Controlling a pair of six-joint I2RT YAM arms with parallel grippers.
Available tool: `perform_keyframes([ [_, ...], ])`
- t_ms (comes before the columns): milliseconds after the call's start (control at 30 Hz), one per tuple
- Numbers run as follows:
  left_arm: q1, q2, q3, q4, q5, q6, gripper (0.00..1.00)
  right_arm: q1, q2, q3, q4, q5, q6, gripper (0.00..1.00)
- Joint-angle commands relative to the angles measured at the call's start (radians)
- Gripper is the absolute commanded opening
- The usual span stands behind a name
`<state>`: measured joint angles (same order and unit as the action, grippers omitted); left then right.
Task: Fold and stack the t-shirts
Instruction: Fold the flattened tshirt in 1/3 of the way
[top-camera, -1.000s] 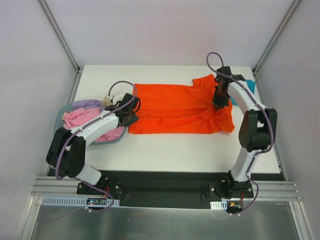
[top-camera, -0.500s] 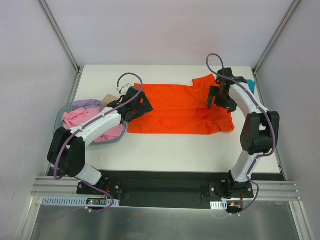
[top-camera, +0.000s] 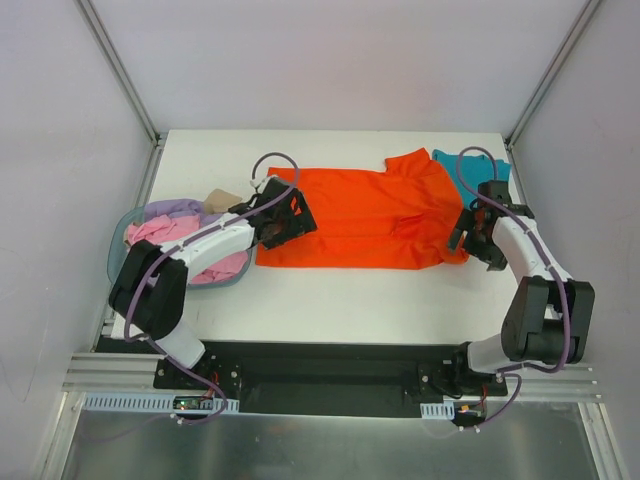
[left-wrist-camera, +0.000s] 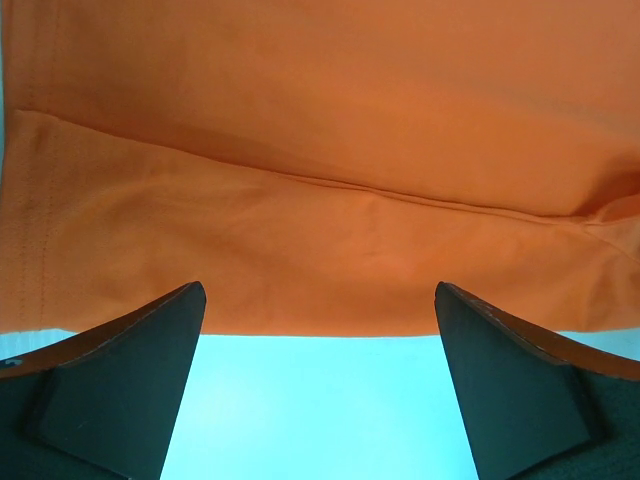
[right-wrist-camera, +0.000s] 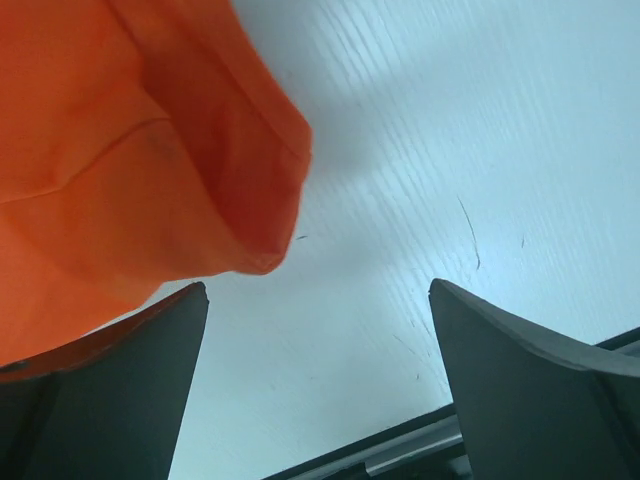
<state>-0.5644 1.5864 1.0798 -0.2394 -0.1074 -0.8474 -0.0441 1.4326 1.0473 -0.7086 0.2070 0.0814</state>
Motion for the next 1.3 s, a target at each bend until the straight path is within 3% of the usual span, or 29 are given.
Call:
perform_keyframes([
  [0,-0.009,0.063,-0.014,0.015,0.015,0.031,0.99,-0.011,0.019,-0.049,0.015,-0.014,0.029,0.88],
  [67,-0.009,0.087,-0.011,0.012,0.003,0.039,0.99,-0.011,0.019,-0.056,0.014,0.034,0.026,0.79],
  [100,-0.009,0.092,-0.009,0.012,-0.001,0.042,0.99,-0.011,0.022,-0.056,0.012,0.054,0.026,0.69],
  [367,0.023,0.142,-0.020,0.012,-0.012,0.067,0.99,-0.010,0.104,-0.018,0.103,-0.013,-0.044,0.64],
  [433,0.032,0.145,-0.029,0.012,-0.012,0.065,0.99,-0.010,0.127,0.009,0.115,-0.062,-0.069,0.56],
  [533,0.050,0.152,-0.035,0.014,-0.005,0.068,0.99,-0.010,0.166,0.037,0.120,-0.063,-0.101,0.51],
  [867,0.070,0.175,-0.046,0.015,0.001,0.073,0.99,-0.010,0.278,0.118,0.112,-0.109,-0.134,0.12],
  [900,0.073,0.178,-0.047,0.015,0.005,0.071,0.99,-0.010,0.284,0.125,0.103,-0.092,-0.129,0.01],
  [1133,0.090,0.162,-0.076,0.011,0.002,0.071,0.99,-0.013,0.276,0.186,-0.058,0.123,-0.106,0.01],
  [1267,0.103,0.155,-0.096,0.003,0.018,0.059,0.99,-0.011,0.288,0.237,-0.143,0.164,-0.144,0.01],
])
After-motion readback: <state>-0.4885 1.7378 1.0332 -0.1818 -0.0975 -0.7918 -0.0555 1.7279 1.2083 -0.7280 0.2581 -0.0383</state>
